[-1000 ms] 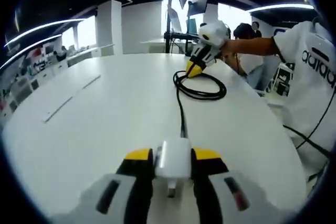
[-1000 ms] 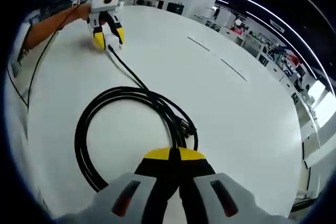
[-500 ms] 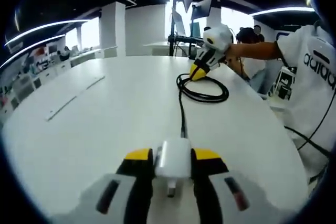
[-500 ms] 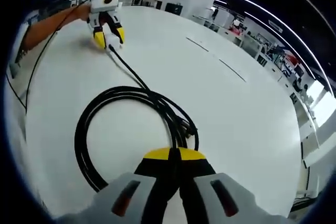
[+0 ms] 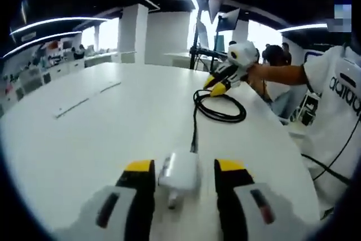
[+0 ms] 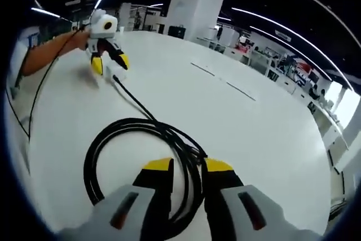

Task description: Plug the desk Type‑C cable into the charger adapter.

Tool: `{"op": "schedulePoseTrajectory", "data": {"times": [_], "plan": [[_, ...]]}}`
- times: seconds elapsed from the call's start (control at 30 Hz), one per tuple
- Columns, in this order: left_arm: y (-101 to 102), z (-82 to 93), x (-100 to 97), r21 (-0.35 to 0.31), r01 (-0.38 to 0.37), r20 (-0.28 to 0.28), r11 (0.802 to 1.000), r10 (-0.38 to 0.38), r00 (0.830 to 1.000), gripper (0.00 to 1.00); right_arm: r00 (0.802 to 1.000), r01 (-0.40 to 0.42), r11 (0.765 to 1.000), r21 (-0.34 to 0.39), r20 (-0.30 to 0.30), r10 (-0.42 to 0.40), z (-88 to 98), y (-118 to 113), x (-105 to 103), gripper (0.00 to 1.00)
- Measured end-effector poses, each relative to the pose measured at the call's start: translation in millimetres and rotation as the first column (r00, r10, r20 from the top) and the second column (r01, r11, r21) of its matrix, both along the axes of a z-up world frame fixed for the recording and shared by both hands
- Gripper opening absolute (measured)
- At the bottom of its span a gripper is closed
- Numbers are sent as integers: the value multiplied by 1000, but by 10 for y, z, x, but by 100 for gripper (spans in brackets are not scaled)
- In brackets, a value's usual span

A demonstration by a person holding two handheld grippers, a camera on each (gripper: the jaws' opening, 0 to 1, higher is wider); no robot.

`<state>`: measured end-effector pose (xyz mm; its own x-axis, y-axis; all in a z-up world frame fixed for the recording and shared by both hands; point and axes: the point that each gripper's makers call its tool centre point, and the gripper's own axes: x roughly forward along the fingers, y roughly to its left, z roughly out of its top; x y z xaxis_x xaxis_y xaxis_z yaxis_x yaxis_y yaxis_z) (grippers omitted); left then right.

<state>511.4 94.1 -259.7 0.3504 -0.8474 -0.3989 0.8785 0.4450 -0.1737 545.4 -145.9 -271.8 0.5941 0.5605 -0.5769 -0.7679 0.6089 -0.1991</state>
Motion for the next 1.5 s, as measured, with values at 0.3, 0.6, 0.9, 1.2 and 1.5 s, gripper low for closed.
{"op": "schedulePoseTrajectory", "data": {"times": [0.3, 0.6, 0.9, 1.2, 1.5], "plan": [[138, 43, 24, -25, -152, 53, 988, 153, 987, 72, 998, 55, 975, 216, 17, -60, 85, -7, 29, 36], [320, 246, -89, -111, -280, 189, 954, 297, 936, 81, 991, 60, 929, 364, 87, -98, 236, 81, -77, 55], [468, 370, -305, -192, -406, 229, 894, 443, 867, 95, 984, 72, 894, 443, 113, -135, 290, 73, -206, 71], [467, 553, -639, -307, -474, 258, 825, 552, 793, 100, 974, 61, 841, 537, 154, -169, 437, 136, -472, 81], [495, 551, -892, -337, -497, 267, 800, 587, 764, 100, 963, 58, 812, 580, 183, -199, 530, 127, -772, 100]]}}
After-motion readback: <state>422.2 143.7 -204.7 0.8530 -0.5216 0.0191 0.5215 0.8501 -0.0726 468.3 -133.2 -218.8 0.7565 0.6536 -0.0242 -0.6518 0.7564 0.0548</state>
